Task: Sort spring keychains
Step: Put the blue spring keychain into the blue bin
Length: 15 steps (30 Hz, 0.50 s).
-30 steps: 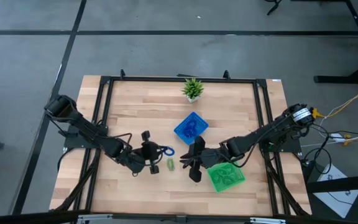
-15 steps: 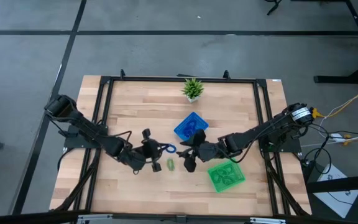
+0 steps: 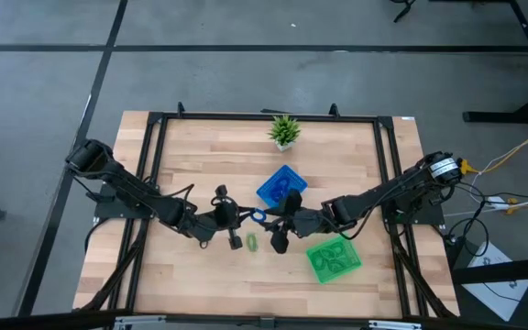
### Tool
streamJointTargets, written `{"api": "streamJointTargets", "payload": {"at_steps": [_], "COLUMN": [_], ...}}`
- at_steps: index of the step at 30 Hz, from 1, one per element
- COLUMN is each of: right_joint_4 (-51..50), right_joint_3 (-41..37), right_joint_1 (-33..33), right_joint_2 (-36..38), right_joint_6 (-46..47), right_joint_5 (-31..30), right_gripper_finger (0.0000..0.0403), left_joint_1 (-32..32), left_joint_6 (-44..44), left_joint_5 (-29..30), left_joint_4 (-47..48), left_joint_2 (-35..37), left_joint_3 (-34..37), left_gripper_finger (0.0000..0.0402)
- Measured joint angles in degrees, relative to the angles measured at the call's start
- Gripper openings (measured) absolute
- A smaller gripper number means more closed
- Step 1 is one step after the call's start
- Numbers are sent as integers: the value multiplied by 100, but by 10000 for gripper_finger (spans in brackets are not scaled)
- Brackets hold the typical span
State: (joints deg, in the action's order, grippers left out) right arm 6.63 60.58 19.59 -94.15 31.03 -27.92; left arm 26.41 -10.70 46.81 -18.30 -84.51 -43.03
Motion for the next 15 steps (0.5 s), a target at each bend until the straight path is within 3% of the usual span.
{"api": "streamJointTargets", "payload": {"at_steps": [15], "right_joint_4": [-203], "right_joint_3": [0], "right_joint_1": [2], "right_joint_2": [0], "right_joint_6": [-153], "right_joint_5": [2], "right_gripper_finger": [14], "left_joint_1": [2], "left_joint_6": [-2], "left_joint_5": [-44], "left_joint_4": [4], "left_joint_2": [0], "left_joint_3": [0], "left_gripper_finger": [17]}}
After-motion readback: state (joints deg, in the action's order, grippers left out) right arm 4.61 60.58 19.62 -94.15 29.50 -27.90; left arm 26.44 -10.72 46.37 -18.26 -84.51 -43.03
